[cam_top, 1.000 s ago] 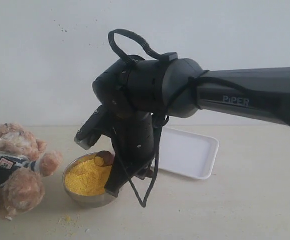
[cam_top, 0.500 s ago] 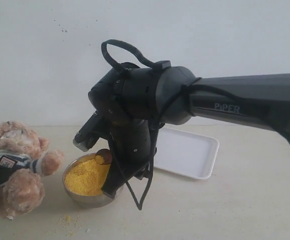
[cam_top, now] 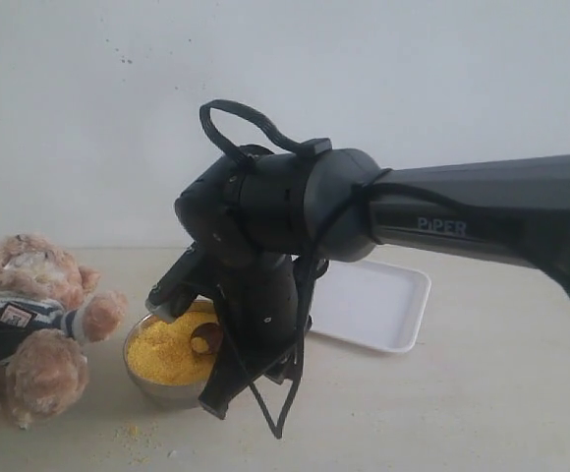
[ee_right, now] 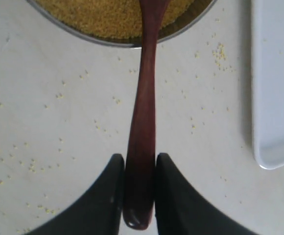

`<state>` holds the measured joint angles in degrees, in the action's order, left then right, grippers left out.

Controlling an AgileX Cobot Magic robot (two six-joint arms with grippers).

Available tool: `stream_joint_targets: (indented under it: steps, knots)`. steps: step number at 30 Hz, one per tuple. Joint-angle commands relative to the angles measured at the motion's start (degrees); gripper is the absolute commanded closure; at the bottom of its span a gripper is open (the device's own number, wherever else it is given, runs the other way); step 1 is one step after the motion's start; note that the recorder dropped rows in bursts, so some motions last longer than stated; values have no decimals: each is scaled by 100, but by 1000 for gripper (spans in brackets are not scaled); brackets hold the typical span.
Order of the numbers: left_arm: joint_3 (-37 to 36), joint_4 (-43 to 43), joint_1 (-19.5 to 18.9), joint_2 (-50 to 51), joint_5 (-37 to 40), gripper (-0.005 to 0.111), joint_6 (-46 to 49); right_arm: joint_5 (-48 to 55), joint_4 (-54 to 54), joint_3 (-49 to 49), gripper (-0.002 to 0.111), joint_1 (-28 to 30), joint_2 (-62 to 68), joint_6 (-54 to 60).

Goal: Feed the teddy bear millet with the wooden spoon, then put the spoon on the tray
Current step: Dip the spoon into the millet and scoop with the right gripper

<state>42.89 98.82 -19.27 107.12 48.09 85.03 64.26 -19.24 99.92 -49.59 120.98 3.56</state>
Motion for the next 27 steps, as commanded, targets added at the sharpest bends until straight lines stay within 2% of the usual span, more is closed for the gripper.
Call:
stream_joint_targets:
  steps: [1, 17, 21, 27]
  knots:
    - [45, 113, -11, 24, 177, 103, 27, -257, 33, -33, 108, 51, -35, -135]
    - [45, 113, -11, 24, 685, 103, -13, -232, 165, -33, 108, 203, -187, -176]
    - [45, 36, -11, 14, 1435, 103, -13, -92, 726, -33, 108, 440, -309, -31]
    - [-107, -90, -11, -312, 1484, 103, -359, 20, 1584, -33, 108, 892, -558, 288]
